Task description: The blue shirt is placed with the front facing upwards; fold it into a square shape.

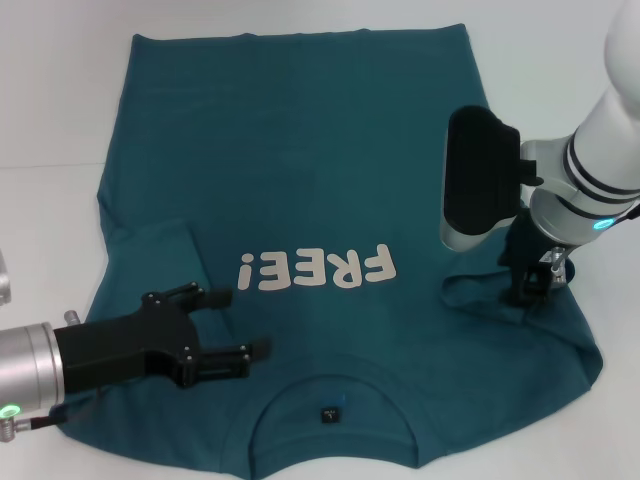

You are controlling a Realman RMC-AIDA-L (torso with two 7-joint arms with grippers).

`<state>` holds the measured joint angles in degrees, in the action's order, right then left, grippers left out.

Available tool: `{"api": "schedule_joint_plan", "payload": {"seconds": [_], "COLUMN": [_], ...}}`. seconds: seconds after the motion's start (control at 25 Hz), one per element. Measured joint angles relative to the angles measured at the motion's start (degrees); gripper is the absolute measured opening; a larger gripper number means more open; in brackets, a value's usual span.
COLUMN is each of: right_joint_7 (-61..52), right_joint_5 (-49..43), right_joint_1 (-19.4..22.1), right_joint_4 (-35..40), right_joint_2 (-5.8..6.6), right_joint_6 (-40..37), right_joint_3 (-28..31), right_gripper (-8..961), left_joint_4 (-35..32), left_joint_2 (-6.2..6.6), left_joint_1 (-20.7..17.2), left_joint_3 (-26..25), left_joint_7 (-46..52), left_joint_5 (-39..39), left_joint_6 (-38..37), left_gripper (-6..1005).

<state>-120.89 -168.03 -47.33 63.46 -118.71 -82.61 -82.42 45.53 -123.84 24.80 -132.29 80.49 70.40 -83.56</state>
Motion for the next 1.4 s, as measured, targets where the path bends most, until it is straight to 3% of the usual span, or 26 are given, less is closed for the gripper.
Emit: {"api": "schedule_joint_plan", "payload": {"seconds": [0.28,0.48,0.68,0.92,1.4], "right_joint_7": [-0.59,-1.23,-2.78,-3.48,-1.81], "right_joint_5": [-0.02,-0.02,-0.02,-0.02,-0.02], "right_joint_1": [-0.76,-1.31,-1.05,-0.30,0.12], "right_joint_4": [-3.44,-6.06,-5.44,-2.41,-1.52], "right_joint_2": [0.16,0.38,0.49,0.42,0.13], "right_joint_6": [2.07,2.50,2.43,1.55,1.10], "right_joint_3": [-0.85,-1.89,-3.53,-3.23,-3.78], "right_gripper": [393,178,138,158,318], "left_joint_4": [0.00,0.09,0.09,0.08,0.08], "left_joint_2": [0.00,0.00,0.00,0.00,0.09], "left_joint_1": [-0.20,-0.55,-0.60,-0.73,-0.81], "left_joint_3": [-0.07,-0.07,-0.06,-0.06,-0.17], "left_joint_7": [-0.03,0.02,0.02,0.03,0.20], "left_joint_5": [0.00,0.00,0.00,0.00,0.00], "left_joint_6": [-0.70,-0.90,-1.13,-1.30,-1.98], "left_gripper": [918,918,918,918,918]}}
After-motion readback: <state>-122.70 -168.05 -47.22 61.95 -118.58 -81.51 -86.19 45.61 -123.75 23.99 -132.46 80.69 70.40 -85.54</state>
